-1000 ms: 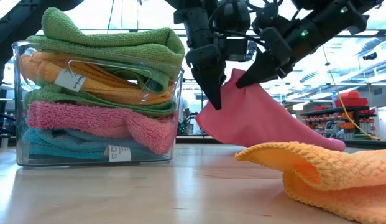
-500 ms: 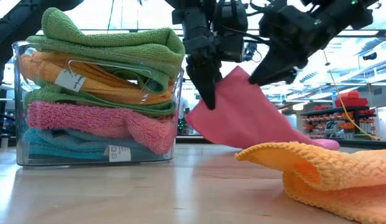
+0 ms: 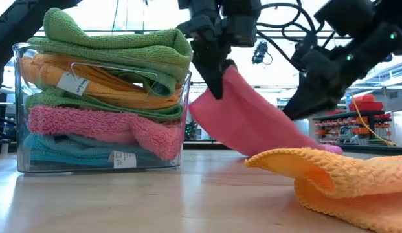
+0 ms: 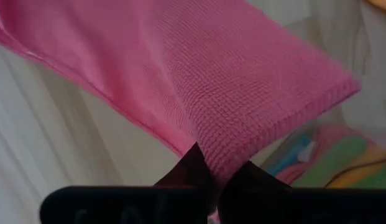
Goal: Fold microfiber towels
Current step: Fold the pink towel
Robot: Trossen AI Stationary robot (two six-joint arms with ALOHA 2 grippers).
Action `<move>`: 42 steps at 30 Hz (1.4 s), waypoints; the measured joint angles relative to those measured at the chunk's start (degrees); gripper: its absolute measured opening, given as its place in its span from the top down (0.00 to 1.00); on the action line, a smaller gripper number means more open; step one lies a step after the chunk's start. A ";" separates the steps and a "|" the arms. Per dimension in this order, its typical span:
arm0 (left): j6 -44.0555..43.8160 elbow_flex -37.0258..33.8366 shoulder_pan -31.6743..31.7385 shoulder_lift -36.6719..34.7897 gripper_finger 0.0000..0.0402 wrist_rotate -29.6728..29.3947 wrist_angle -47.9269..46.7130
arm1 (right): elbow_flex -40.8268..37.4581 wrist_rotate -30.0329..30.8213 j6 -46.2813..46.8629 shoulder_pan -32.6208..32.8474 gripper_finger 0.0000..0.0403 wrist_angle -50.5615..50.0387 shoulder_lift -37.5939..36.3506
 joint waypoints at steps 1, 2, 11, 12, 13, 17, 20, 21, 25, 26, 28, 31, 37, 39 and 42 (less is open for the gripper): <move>0.59 0.06 -0.17 0.00 0.95 -0.05 -0.28 | -0.56 1.32 -0.07 -0.01 0.59 1.56 0.96; 1.09 0.10 -0.17 -0.02 0.94 -0.02 -0.46 | -0.83 2.39 -0.83 -0.02 0.59 3.43 2.16; 0.83 0.10 -0.93 -0.02 0.98 4.79 -4.24 | -0.88 2.98 -7.87 -0.45 0.61 21.74 17.33; 0.87 0.10 -1.24 -0.02 0.96 4.83 -4.24 | -0.86 3.00 -8.51 -0.82 0.61 23.66 18.96; 1.04 0.10 -1.51 -0.02 0.95 4.83 -4.22 | -0.86 2.98 -9.26 -1.23 0.61 25.05 20.40; 1.16 0.10 -2.61 -0.02 0.93 4.83 -4.02 | -0.52 1.58 -12.41 -3.27 0.61 30.89 25.53; 1.72 0.10 -3.16 -0.02 0.95 4.84 -3.60 | 0.95 -0.18 -13.07 -4.94 0.61 31.03 28.41; 1.75 0.10 -3.20 -0.02 0.97 4.85 -3.36 | 1.33 -0.88 -13.17 -5.40 0.61 31.03 29.38; 3.03 0.10 -3.16 -0.02 0.98 4.84 -2.08 | 2.94 -4.46 -13.41 -6.64 0.61 32.20 31.68; 3.80 0.10 -3.16 -0.02 0.98 4.79 -1.62 | 3.00 -5.07 -13.41 -6.67 0.61 31.77 31.31; 4.13 0.10 -3.08 -0.02 0.95 4.72 -0.44 | 2.78 -6.35 -13.99 -6.43 0.61 29.63 29.15; 4.17 0.10 -3.07 -0.02 0.91 4.68 0.40 | 2.68 -7.04 -14.77 -6.34 0.61 25.10 23.15; 4.20 0.10 -3.07 -0.02 0.93 4.66 0.30 | 2.74 -6.40 -13.15 -6.02 0.61 12.37 10.09; 4.22 0.10 -3.07 -0.02 0.95 4.64 0.30 | 2.81 -6.39 -10.61 -5.69 0.61 7.55 6.39; 5.14 0.10 -2.99 -0.02 0.97 4.63 0.53 | 2.77 -6.17 -6.61 -4.34 0.61 1.44 3.30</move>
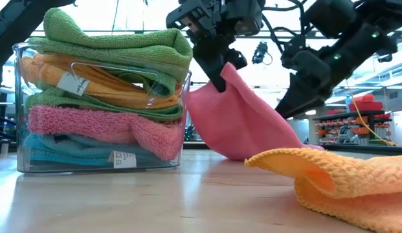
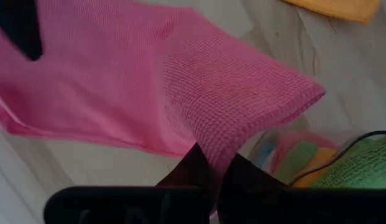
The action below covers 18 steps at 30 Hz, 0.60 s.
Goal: Fold microfiber towels
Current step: Fold the pink towel
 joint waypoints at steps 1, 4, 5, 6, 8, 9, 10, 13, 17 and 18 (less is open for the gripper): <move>0.66 0.00 0.02 0.00 0.97 0.00 0.34 | 0.02 0.32 0.62 0.60 0.61 -1.11 -0.10; 2.29 0.00 0.02 0.00 0.95 -0.02 2.57 | -0.80 2.64 2.90 2.12 0.61 -3.68 1.89; 2.46 0.00 0.08 0.00 0.94 -0.04 3.72 | -1.29 3.40 3.85 2.22 0.61 -3.71 2.68; 2.51 0.00 0.11 0.00 0.93 -0.04 4.76 | -1.61 3.91 5.09 2.20 0.61 -3.61 3.62; 2.65 0.00 0.25 0.00 0.91 -0.20 6.83 | -2.24 4.46 7.85 2.00 0.61 -3.47 5.39; 2.68 0.00 0.26 0.00 0.91 -0.37 7.87 | -2.44 4.51 8.86 1.90 0.61 -3.34 6.37; 2.72 0.00 0.29 0.00 0.91 -0.62 8.88 | -2.60 4.53 9.55 1.89 0.61 -3.14 7.32; 4.01 -0.02 0.46 0.20 0.94 -1.01 11.20 | -2.60 4.18 10.65 1.94 0.61 -2.20 10.52; 6.74 -0.04 0.67 0.90 0.97 -1.46 12.20 | -2.38 4.28 12.71 2.18 0.61 0.10 12.95; 6.93 -0.02 0.72 1.25 0.97 -1.54 12.74 | -2.38 4.28 12.97 2.36 0.61 0.19 12.95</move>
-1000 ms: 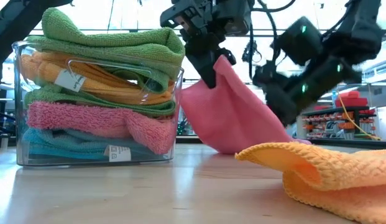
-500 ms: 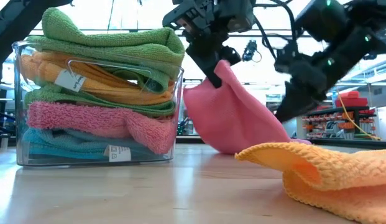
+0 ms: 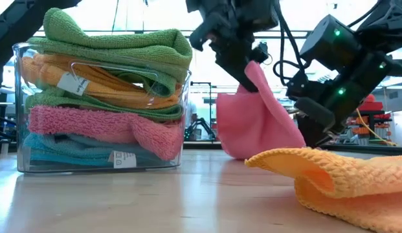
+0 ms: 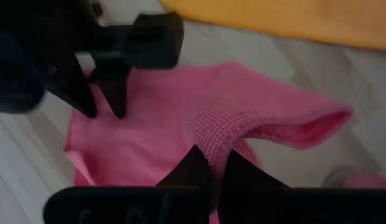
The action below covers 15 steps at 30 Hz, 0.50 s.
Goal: Fold microfiber towels
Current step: Fold the pink towel
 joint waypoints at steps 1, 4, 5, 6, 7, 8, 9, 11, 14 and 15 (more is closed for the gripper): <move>0.01 -0.04 0.11 0.25 0.97 -0.22 -0.11 | -0.02 -0.08 0.03 0.07 0.61 0.36 -0.26; -0.01 -0.04 0.29 1.07 0.94 -1.93 1.58 | -0.16 -2.34 -0.94 0.21 0.61 0.18 -1.84; 0.09 -0.04 0.29 1.19 0.93 -2.70 1.89 | -0.24 -2.67 -1.35 0.21 0.61 0.01 -2.21; 0.20 -0.04 0.30 1.25 0.92 -3.23 1.90 | -0.24 -2.77 -1.58 0.21 0.61 -0.13 -2.39; 0.27 -0.04 0.35 1.31 0.91 -3.50 2.58 | -0.24 -2.78 -1.70 0.21 0.61 -0.36 -2.53; 0.27 -0.02 0.35 1.65 0.91 -3.58 3.85 | -0.24 -2.88 -1.71 0.21 0.61 -0.55 -2.67; 0.29 0.04 0.35 1.87 0.91 -3.71 4.88 | -0.24 -3.01 -1.71 0.21 0.61 -0.54 -2.65; 0.33 -0.07 0.40 2.07 0.91 -3.92 4.91 | -0.24 -3.24 -1.76 0.21 0.61 -0.49 -2.64; 2.02 0.07 0.40 2.85 0.94 -4.07 7.05 | -0.24 -3.39 -1.87 0.21 0.61 -0.41 -2.67; 2.22 0.00 0.37 3.08 0.95 -4.33 6.76 | -0.24 -3.39 -1.95 0.21 0.61 -0.41 -2.67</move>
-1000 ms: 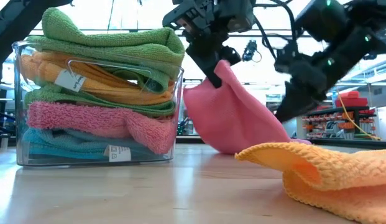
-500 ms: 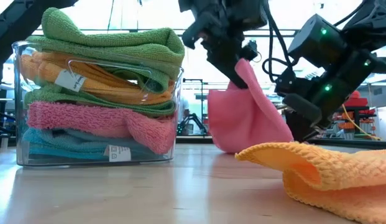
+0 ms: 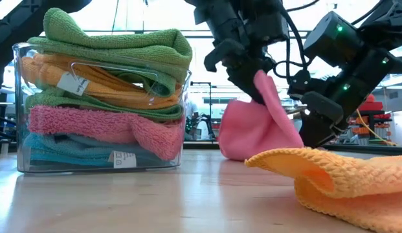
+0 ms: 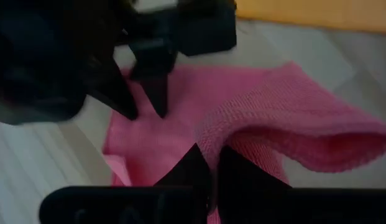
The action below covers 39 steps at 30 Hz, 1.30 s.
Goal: Fold microfiber towels
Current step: Fold the pink towel
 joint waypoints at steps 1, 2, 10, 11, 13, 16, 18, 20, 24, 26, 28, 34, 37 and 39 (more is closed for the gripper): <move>0.04 -0.02 0.01 0.43 0.95 -0.15 -0.07 | 0.00 0.00 -0.02 0.00 0.61 0.00 0.00; 0.04 -0.02 0.05 0.82 0.96 -0.36 0.55 | 0.00 0.00 -0.02 0.00 0.61 -0.02 0.00; -0.02 0.00 1.01 3.50 0.94 -3.04 3.91 | 0.00 0.03 0.01 0.00 0.61 0.08 0.00; -0.06 0.00 1.16 3.74 0.93 -3.14 4.86 | 0.00 0.03 0.01 0.00 0.61 0.11 0.00; -0.10 0.00 1.46 3.96 0.93 -3.57 5.77 | 0.00 0.04 0.00 0.00 0.61 0.09 0.00; -0.03 0.00 1.75 4.61 0.95 -3.56 8.15 | 0.00 0.04 0.02 0.00 0.61 0.15 -0.02; 0.00 -0.02 1.84 4.65 0.96 -3.58 8.04 | 0.00 0.04 0.00 0.00 0.61 0.15 -0.02; -0.08 -0.02 1.84 4.67 0.97 -3.58 8.31 | 0.00 0.04 0.00 0.00 0.61 0.17 -0.02; -2.02 -0.02 1.80 4.85 0.93 -4.85 8.60 | 0.00 0.09 0.00 0.00 0.61 0.15 -0.02; -4.31 -0.02 1.77 4.86 0.88 -7.78 9.68 | 0.00 0.09 0.00 0.00 0.61 0.15 -0.02; -5.95 -0.02 1.77 4.87 0.83 -9.88 10.31 | 0.00 0.10 0.08 -0.02 0.61 0.16 -0.03; -8.87 -0.02 2.10 4.64 0.62 -10.67 10.70 | 0.00 0.17 0.43 -0.02 0.61 0.16 -0.04; -10.52 0.88 2.12 3.95 0.54 -11.11 8.31 | 0.02 0.20 0.45 -0.02 0.61 0.17 -0.04; -10.75 1.49 2.14 3.08 0.50 -12.78 7.84 | 0.04 0.24 0.47 -0.01 0.61 0.15 -0.07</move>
